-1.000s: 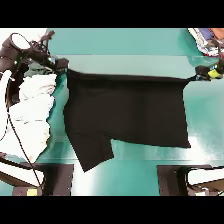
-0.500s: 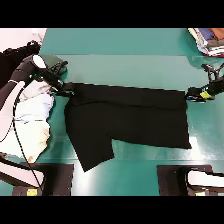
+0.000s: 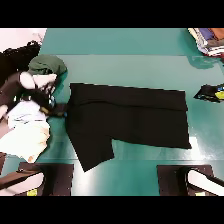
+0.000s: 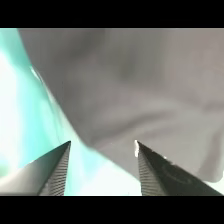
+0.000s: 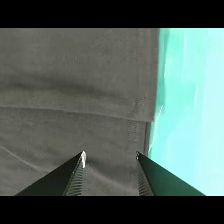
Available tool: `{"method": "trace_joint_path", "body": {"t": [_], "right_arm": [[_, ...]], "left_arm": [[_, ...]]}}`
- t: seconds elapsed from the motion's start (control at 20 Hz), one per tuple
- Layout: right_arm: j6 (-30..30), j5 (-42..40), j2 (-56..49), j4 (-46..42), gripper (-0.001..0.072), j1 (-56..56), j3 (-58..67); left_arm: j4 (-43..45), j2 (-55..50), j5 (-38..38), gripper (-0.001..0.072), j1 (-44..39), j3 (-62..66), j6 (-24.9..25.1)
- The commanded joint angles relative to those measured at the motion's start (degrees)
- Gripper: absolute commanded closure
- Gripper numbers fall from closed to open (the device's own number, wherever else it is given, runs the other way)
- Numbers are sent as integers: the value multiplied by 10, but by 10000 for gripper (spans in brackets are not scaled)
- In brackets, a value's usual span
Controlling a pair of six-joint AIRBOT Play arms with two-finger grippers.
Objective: Fold the shirts.
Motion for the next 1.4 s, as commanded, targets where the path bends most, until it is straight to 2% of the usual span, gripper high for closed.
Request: {"method": "trace_joint_path", "body": {"t": [0.0,0.15,0.4,0.6,0.65,0.7,1.0,1.15,1.35], "right_arm": [[0,7,26,3,330,-13,0],[0,7,26,3,331,-12,0],[0,23,26,3,331,-12,0],[0,51,27,0,331,-13,-2],[0,55,30,-4,331,-13,-11],[0,51,38,-6,331,-16,-30],[-3,66,113,-48,324,-126,-238],[-4,70,120,-42,324,-197,-330],[-4,38,90,1,325,-196,-398]], "left_arm": [[-34,118,28,226,0,-173,-27],[-104,153,55,225,0,-247,-26],[-176,153,140,226,0,-295,-15],[-180,153,150,228,0,-296,-4],[-180,153,150,400,0,-296,-2],[-183,153,152,679,0,-296,10],[-240,153,152,683,0,-270,73],[-240,153,157,683,0,-265,74],[-240,153,167,683,0,-265,73]]}}
